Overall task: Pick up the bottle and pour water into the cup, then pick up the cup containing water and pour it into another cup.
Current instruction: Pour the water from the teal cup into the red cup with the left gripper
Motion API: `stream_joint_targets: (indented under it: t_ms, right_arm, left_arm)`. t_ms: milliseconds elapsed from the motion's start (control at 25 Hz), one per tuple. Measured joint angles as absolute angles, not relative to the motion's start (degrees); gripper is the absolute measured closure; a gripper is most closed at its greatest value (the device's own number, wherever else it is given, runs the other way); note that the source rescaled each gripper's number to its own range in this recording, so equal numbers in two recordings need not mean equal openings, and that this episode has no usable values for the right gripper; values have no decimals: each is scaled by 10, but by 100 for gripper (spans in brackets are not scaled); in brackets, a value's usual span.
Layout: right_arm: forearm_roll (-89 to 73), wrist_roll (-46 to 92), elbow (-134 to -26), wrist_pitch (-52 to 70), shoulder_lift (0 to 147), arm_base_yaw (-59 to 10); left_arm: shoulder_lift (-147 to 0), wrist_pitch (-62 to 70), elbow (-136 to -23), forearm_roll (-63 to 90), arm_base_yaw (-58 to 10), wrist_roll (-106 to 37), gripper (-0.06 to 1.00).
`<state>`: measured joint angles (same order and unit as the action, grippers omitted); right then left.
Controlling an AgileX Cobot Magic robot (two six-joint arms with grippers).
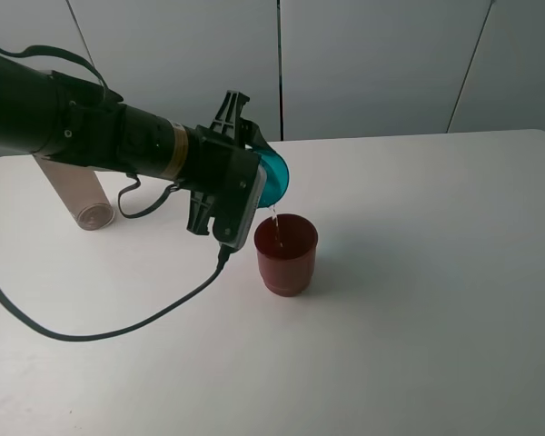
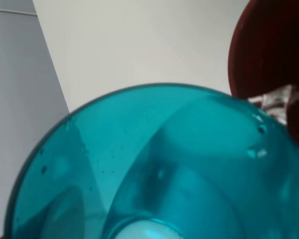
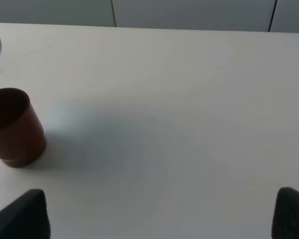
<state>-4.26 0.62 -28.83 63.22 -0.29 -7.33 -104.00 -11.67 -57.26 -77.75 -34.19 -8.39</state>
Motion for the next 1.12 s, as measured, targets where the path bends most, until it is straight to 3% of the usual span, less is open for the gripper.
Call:
stream_joint_targets:
  t_ms: [1120]
  right_arm:
    - [-43, 6, -288, 632, -3, -73]
  left_arm:
    - [-1040, -118, -573, -778, -342, -204, 62]
